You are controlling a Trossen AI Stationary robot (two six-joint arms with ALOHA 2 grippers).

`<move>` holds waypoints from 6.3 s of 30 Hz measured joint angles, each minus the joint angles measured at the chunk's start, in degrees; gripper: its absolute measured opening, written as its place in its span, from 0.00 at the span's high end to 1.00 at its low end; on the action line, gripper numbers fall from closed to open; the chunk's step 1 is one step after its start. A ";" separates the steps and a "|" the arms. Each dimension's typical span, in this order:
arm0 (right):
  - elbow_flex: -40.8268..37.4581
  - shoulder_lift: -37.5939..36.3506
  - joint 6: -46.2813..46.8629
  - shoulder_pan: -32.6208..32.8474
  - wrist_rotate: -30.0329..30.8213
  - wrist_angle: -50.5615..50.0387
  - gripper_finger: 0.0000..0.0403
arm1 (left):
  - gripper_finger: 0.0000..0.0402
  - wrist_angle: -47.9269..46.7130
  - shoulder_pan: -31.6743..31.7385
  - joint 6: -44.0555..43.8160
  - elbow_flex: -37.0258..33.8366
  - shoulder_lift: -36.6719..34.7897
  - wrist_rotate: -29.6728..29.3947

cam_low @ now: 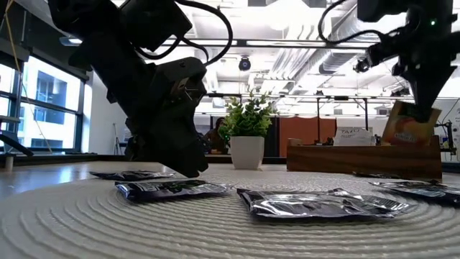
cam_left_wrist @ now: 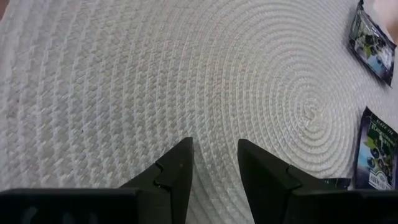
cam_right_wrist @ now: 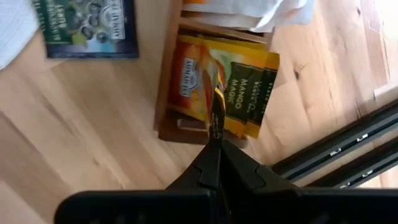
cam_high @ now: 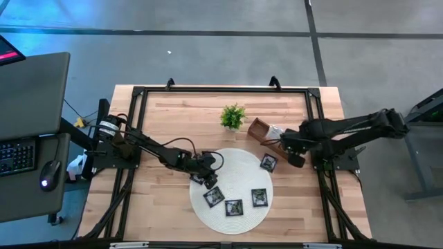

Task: Pick & Place Tea
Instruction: Put the yellow tea bag into the right section of the wooden organizer, then put the black tea bag into the left section of the wooden organizer

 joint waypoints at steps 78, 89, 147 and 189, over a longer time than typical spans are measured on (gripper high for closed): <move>6.05 39.91 -3.01 24.84 -8.58 50.61 0.84 | 0.68 0.82 5.62 12.07 2.91 -1.53 10.54; 5.20 30.19 -7.45 21.52 -0.01 44.65 0.98 | 0.68 0.86 5.62 12.05 2.89 -1.51 10.47; 5.62 14.43 -10.57 -12.38 19.85 34.29 1.00 | 0.68 1.25 5.62 12.48 2.85 -1.51 9.11; 4.36 18.71 -10.48 10.33 5.83 32.36 0.73 | 0.68 1.43 5.62 13.53 2.86 -1.49 9.08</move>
